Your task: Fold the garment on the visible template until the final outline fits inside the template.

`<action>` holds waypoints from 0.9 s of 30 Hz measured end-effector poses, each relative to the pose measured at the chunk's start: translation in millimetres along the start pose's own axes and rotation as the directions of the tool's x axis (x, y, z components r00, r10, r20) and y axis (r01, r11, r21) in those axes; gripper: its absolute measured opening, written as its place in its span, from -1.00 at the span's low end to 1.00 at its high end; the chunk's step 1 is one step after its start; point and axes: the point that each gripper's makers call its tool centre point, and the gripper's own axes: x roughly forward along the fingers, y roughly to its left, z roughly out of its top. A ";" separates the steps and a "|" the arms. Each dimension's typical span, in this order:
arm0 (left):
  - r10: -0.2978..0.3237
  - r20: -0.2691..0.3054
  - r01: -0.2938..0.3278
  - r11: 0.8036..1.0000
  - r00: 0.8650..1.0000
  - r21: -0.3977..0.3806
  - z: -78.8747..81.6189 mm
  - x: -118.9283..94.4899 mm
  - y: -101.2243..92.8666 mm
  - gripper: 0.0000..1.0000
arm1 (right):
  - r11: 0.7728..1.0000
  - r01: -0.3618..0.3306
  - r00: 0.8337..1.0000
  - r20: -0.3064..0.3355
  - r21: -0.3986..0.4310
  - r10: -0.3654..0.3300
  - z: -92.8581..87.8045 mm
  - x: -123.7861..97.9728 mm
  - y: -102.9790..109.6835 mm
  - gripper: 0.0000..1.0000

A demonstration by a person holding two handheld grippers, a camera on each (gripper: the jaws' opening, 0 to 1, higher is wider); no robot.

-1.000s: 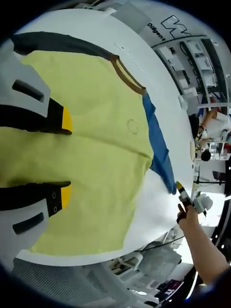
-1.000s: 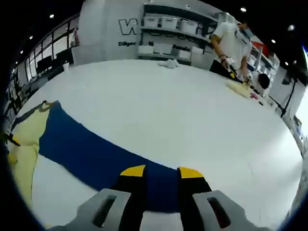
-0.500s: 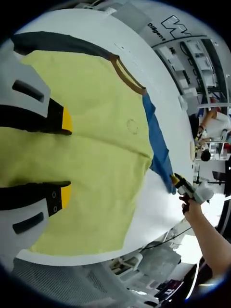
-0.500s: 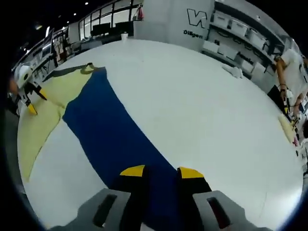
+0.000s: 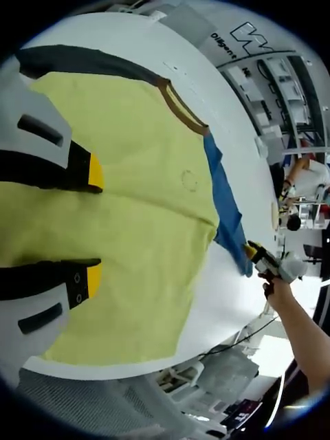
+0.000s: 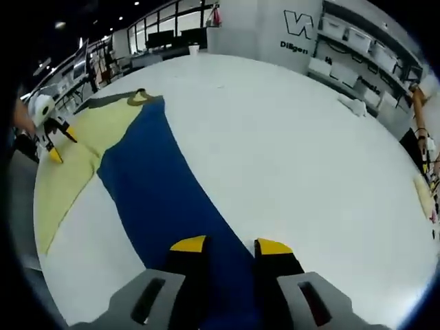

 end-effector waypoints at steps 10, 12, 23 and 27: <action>0.003 0.002 -0.003 1.000 1.000 -0.004 0.2 -0.3 0.3 -0.12 | 0.997 -0.006 0.999 -0.033 -0.071 0.004 0.4 -0.6 0.6 -1.00; 0.003 0.003 -0.003 1.000 1.000 -0.003 0.4 -0.2 0.5 -0.12 | 0.995 0.020 0.999 -0.043 -0.103 -0.024 0.8 -0.6 -4.1 -1.00; 0.006 0.004 -0.006 1.000 1.000 -0.006 0.6 0.2 -0.4 -0.14 | 0.976 0.153 0.988 0.013 -0.154 -0.153 28.4 5.5 -23.4 -1.00; 0.006 0.002 -0.006 1.000 1.000 -0.006 0.6 0.1 -0.5 -0.14 | 0.981 0.148 0.988 -0.023 -0.129 -0.152 21.3 9.4 -22.6 -1.00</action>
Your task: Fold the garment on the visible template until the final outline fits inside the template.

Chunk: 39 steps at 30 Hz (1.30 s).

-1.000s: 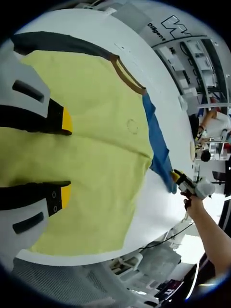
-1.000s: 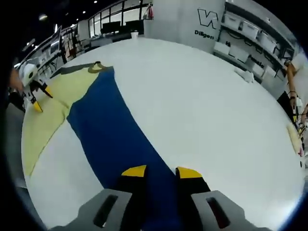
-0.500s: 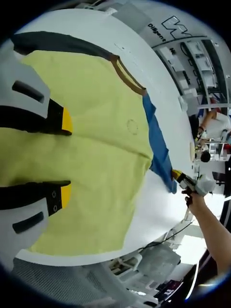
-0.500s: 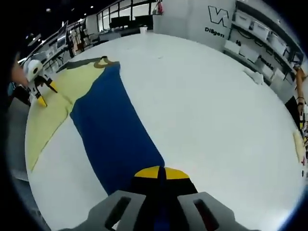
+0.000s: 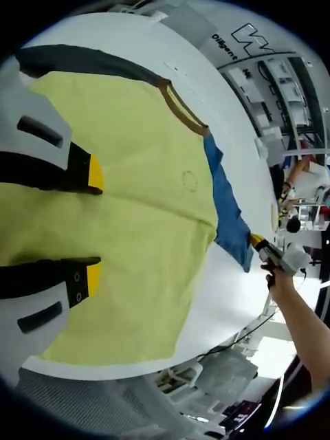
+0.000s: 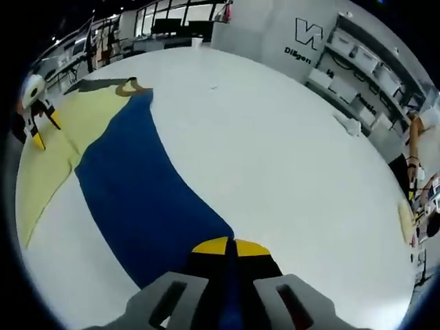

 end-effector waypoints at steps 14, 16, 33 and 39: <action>0.002 0.000 -0.002 1.000 1.000 -0.001 -0.2 0.0 -0.4 -0.15 | 0.979 0.082 0.995 -0.080 0.189 -0.068 -71.4 -38.8 -23.8 -1.00; 0.003 -0.001 -0.003 1.000 1.000 -0.003 -0.1 0.1 -0.5 -0.15 | 0.977 0.082 0.994 -0.094 0.199 -0.064 -79.7 -40.3 -21.9 -0.98; 0.013 -0.012 -0.013 1.000 1.000 -0.013 0.2 0.6 -0.5 -0.15 | 0.959 0.092 0.993 -0.102 0.268 -0.067 -103.3 -59.7 -0.5 -1.00; 0.014 -0.015 -0.015 1.000 1.000 -0.015 0.0 0.5 -0.5 -0.15 | 0.951 0.106 0.990 -0.125 0.290 -0.073 -109.1 -64.5 1.8 -1.00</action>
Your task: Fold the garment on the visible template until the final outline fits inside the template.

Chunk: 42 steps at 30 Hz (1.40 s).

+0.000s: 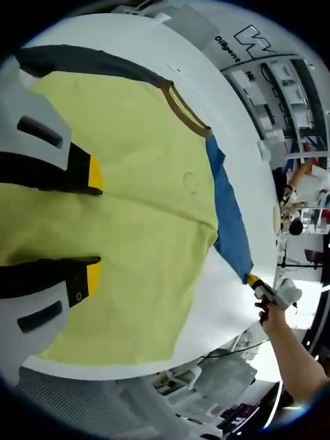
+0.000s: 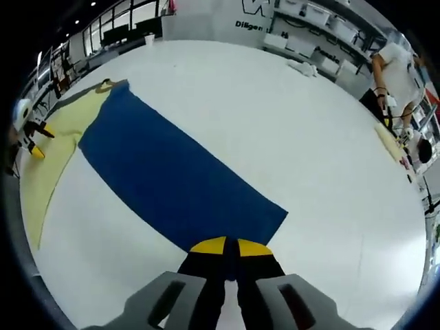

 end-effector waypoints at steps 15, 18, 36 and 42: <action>-0.013 -0.003 0.013 1.000 1.000 0.000 -0.3 -3.7 -5.8 -0.12 | 0.999 0.012 0.999 0.048 -0.041 -0.010 29.6 -10.6 22.2 -0.87; -0.018 0.010 0.018 1.000 1.000 0.008 3.5 -6.9 -9.8 -0.11 | 0.996 -0.037 0.992 0.116 -0.086 0.047 51.5 -10.9 52.6 -0.87; 0.039 0.046 -0.038 0.999 0.998 -0.030 -12.1 -48.1 -0.7 -0.09 | 0.902 -0.318 0.880 0.264 -0.292 0.395 88.5 -29.4 238.5 -0.79; 0.082 0.059 -0.076 0.993 0.995 -0.091 -31.2 -69.4 5.3 -0.06 | 0.856 -0.368 0.843 0.258 -0.362 0.471 76.3 -41.4 285.0 -0.70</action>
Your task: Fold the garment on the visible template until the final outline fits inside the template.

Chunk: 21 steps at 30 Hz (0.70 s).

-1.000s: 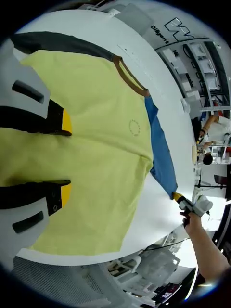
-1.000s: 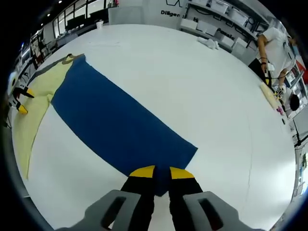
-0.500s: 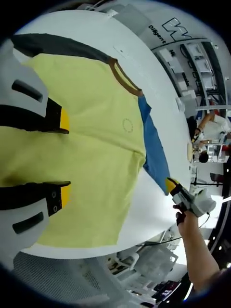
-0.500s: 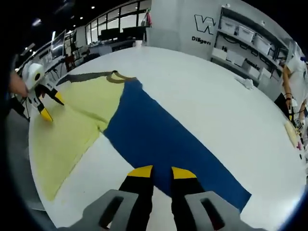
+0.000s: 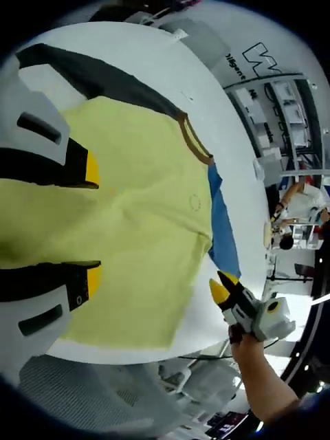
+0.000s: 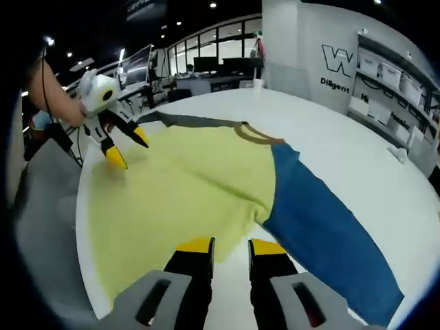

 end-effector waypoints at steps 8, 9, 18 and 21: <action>0.034 -0.003 -0.035 0.998 0.999 -0.050 -26.3 -22.1 -0.9 0.02 | 0.996 -0.077 0.997 0.000 -0.049 0.077 -3.0 2.6 56.5 -0.65; 0.038 -0.006 -0.038 0.998 0.999 -0.054 -30.1 -24.6 -1.6 0.02 | 0.994 -0.088 0.996 -0.004 -0.057 0.088 -4.4 2.8 62.1 -0.64; 0.052 -0.033 -0.054 0.996 0.998 -0.075 -52.9 -39.2 -5.2 0.01 | 0.990 -0.115 0.990 -0.092 -0.075 0.108 -30.8 -1.8 87.3 -0.66; 0.053 -0.034 -0.055 0.995 0.998 -0.079 -56.2 -42.1 -7.3 0.00 | 0.992 -0.105 0.991 -0.096 -0.067 0.099 -34.9 -6.4 89.1 -0.66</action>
